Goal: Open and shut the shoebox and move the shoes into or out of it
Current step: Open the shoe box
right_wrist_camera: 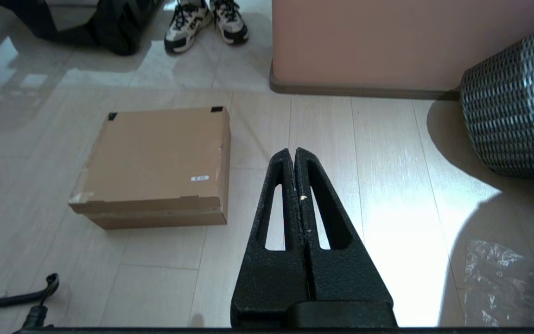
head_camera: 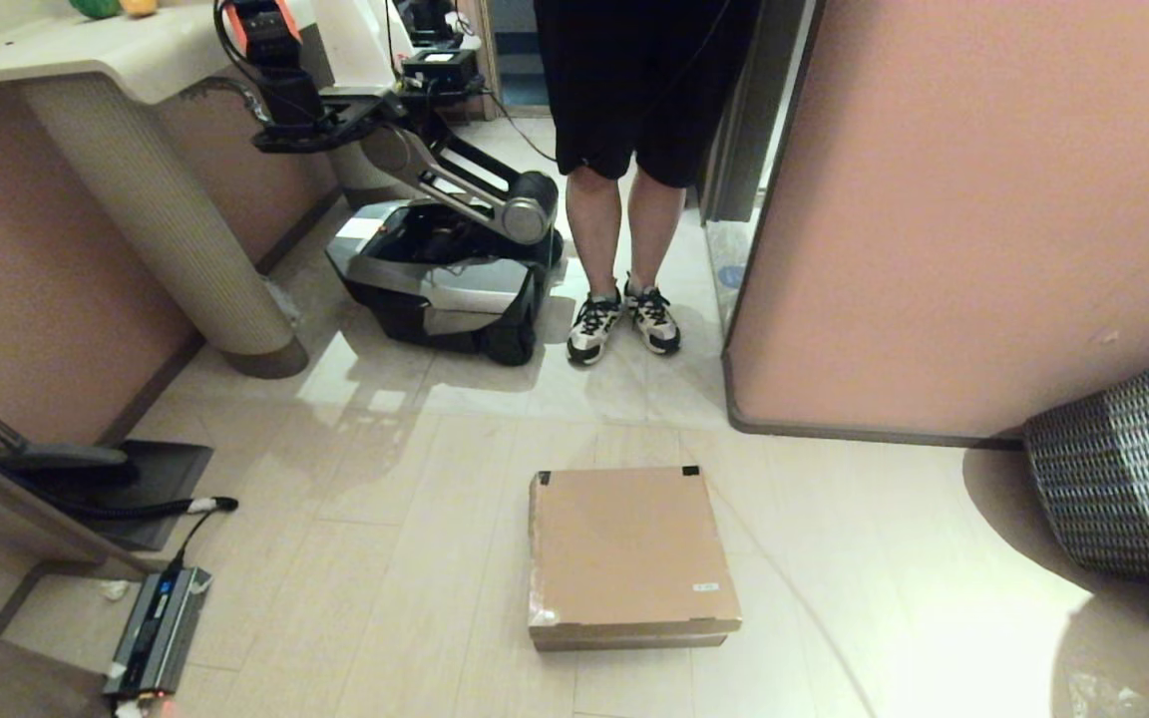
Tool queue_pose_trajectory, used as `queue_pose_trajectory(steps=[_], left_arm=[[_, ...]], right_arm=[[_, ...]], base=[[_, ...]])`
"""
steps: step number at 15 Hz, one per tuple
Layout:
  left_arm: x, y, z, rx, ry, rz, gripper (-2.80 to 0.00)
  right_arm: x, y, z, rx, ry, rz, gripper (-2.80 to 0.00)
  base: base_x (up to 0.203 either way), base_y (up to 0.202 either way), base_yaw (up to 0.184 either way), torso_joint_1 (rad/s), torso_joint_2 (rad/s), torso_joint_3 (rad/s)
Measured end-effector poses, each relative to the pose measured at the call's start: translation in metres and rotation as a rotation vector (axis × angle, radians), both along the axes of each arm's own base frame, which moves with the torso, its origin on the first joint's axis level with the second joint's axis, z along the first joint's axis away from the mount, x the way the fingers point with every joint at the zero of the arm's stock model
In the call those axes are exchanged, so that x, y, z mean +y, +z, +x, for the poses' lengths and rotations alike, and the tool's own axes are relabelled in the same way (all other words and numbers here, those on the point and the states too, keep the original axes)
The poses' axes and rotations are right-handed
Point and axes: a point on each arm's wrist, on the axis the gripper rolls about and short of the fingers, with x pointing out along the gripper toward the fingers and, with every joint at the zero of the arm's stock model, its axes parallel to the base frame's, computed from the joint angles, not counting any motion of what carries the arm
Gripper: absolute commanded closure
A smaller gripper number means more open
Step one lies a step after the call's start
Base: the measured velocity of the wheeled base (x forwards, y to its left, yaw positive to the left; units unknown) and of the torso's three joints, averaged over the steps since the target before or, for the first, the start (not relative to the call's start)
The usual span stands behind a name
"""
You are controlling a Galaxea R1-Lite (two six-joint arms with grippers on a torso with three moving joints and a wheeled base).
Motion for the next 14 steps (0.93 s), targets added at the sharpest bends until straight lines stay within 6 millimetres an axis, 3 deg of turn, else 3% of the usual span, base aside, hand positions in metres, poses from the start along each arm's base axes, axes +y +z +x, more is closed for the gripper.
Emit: queue_pose_trajectory(steps=[14], left_arm=[[0.0,-0.0001,0.0,0.001,-0.001,0.002,0.0]], right_arm=[[0.0,0.0002,0.0,-0.002,-0.002,0.006,0.0]], base=[[0.0,0.0,0.0,0.001,0.0,-0.197]])
